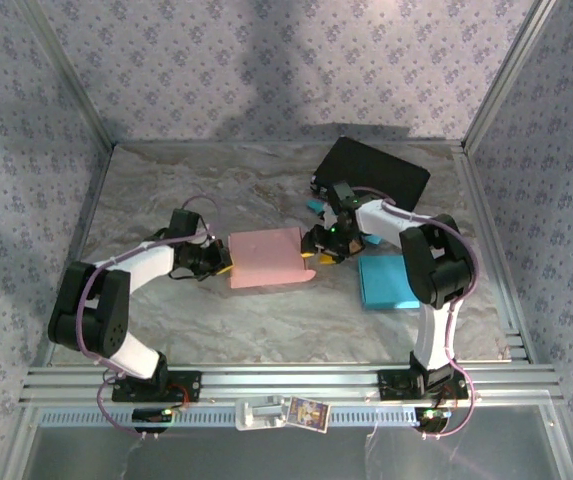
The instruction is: Fold the paper box
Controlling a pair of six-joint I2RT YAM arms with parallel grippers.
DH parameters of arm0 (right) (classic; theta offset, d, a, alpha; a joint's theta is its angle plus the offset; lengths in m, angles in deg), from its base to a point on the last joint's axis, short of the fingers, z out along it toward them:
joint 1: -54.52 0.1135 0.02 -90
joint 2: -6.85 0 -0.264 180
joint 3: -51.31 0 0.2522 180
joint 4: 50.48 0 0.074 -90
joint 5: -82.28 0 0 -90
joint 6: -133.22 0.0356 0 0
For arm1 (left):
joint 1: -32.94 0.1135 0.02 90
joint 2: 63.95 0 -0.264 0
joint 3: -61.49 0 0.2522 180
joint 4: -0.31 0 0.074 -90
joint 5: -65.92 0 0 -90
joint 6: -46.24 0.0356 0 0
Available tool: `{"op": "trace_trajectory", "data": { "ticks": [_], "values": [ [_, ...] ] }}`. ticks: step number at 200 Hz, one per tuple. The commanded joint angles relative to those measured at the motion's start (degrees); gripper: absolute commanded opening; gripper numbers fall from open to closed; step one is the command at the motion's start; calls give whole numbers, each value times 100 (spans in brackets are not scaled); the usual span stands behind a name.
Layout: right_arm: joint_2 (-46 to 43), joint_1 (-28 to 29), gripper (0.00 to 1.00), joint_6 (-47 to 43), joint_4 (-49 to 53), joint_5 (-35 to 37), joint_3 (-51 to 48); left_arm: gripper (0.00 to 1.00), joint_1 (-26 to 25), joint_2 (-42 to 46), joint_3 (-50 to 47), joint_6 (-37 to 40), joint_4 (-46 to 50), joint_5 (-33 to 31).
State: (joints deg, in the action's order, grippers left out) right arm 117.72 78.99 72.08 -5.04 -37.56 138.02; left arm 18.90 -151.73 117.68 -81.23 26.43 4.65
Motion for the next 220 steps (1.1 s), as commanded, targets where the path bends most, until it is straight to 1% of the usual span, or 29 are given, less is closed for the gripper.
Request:
{"op": "trace_trajectory", "data": {
  "ticks": [1,27,42,55,73,110,133,143,162,172,187,199,208,220],
  "values": [
    [-24,-70,59,-363,-558,-589,-141,4,150,-80,-302,-159,5,50],
    [75,-94,63,-359,-1096,-1055,-147,3,332,-63,-467,-258,-167,209],
    [259,-91,64,-284,-1320,-1443,-63,3,448,-68,-563,-322,-303,348],
    [488,-59,64,-245,-1333,-1692,88,3,529,-72,-631,-374,-374,440],
    [683,5,64,-270,-1282,-1813,224,2,610,-85,-666,-381,-392,494],
    [596,69,65,361,-2134,-2204,98,3,710,-102,-702,-362,-418,559],
    [598,183,64,743,-2516,-2431,211,4,710,-140,-625,-392,-463,623],
    [619,246,62,916,-2561,-2447,278,6,710,-139,-565,-423,-480,623],
    [631,288,58,1302,-2830,-2473,271,13,718,-126,-423,-437,-466,634],
    [629,271,54,1571,-3004,-2480,226,15,727,-91,-324,-467,-450,656],
    [626,239,45,1946,-3082,-2464,221,20,725,41,-151,-457,-383,658],
    [644,203,37,2271,-3132,-2530,233,23,722,223,54,-370,-234,565],
    [600,194,33,2490,-3153,-2524,222,24,718,397,211,-238,-80,432],
    [547,170,31,2623,-2867,-2467,291,24,666,724,437,43,159,144]
  ]
}}
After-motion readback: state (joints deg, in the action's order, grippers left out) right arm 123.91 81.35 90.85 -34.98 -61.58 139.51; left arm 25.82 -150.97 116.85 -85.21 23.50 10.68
